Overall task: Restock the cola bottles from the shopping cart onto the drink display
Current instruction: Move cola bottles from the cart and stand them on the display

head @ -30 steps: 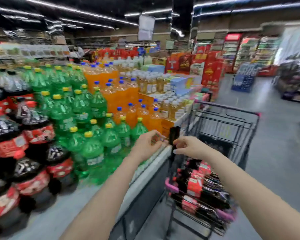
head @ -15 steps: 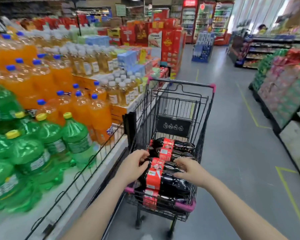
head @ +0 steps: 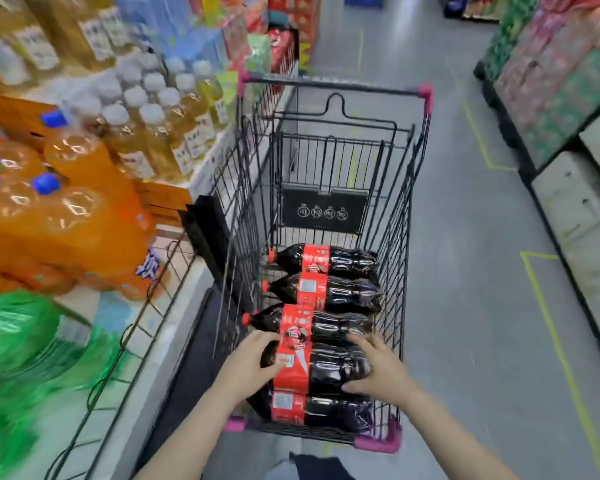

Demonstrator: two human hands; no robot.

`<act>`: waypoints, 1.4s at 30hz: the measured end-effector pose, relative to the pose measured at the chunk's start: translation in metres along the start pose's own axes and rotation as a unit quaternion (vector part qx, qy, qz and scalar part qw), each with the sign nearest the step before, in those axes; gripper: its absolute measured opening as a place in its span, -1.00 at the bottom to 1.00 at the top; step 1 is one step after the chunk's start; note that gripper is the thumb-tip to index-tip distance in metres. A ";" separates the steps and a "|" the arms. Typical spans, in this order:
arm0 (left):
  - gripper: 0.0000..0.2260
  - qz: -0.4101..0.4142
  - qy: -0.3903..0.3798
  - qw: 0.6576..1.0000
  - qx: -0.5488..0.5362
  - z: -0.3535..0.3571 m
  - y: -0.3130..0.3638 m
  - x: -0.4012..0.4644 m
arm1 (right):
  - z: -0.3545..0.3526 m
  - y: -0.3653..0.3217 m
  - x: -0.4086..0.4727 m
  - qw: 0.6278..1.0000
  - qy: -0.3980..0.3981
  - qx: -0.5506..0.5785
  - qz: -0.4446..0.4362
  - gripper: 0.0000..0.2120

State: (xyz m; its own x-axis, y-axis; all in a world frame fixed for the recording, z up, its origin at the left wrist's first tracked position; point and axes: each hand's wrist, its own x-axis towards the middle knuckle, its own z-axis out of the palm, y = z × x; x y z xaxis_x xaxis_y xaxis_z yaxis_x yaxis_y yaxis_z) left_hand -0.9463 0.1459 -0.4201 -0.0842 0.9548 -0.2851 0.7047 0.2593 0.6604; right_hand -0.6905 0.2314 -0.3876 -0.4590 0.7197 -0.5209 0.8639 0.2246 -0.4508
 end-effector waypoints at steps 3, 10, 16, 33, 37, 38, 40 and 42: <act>-0.35 -0.043 -0.044 0.998 -0.003 0.019 -0.018 0.007 | 0.014 0.012 0.015 0.999 -0.011 0.022 0.026 -0.02; 0.06 -0.127 -0.114 0.979 0.110 0.055 -0.055 0.027 | 0.045 0.030 0.046 0.997 -0.038 -0.015 0.059 0.07; 0.10 -0.136 -0.100 0.979 0.111 0.066 -0.072 0.048 | 0.059 0.037 0.063 0.988 -0.017 -0.149 0.037 0.06; 0.02 0.004 0.028 0.989 0.146 0.013 -0.029 0.006 | 0.020 0.020 0.011 0.982 0.088 -0.170 0.003 -0.05; 0.00 0.035 0.096 0.983 0.155 -0.009 -0.010 -0.012 | -0.003 0.006 -0.010 0.974 0.140 -0.175 -0.030 -0.09; 0.00 0.042 0.120 0.979 0.157 -0.013 -0.004 -0.019 | -0.008 0.004 -0.015 0.973 0.149 -0.169 -0.041 -0.09; 0.01 0.054 0.172 0.968 0.174 -0.021 0.009 -0.036 | -0.014 0.002 -0.026 0.972 0.157 -0.163 -0.064 -0.08; 0.03 0.053 0.219 0.954 0.197 -0.026 0.020 -0.058 | -0.017 0.001 -0.037 0.970 0.161 -0.162 -0.089 -0.06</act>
State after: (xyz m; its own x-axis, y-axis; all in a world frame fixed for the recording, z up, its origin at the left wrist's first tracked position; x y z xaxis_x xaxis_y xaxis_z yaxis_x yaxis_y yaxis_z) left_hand -0.9449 0.0994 -0.3723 -0.2229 0.9643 0.1431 0.9286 0.1654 0.3321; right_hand -0.6692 0.2168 -0.3564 -0.5636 0.8063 -0.1798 0.8205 0.5211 -0.2351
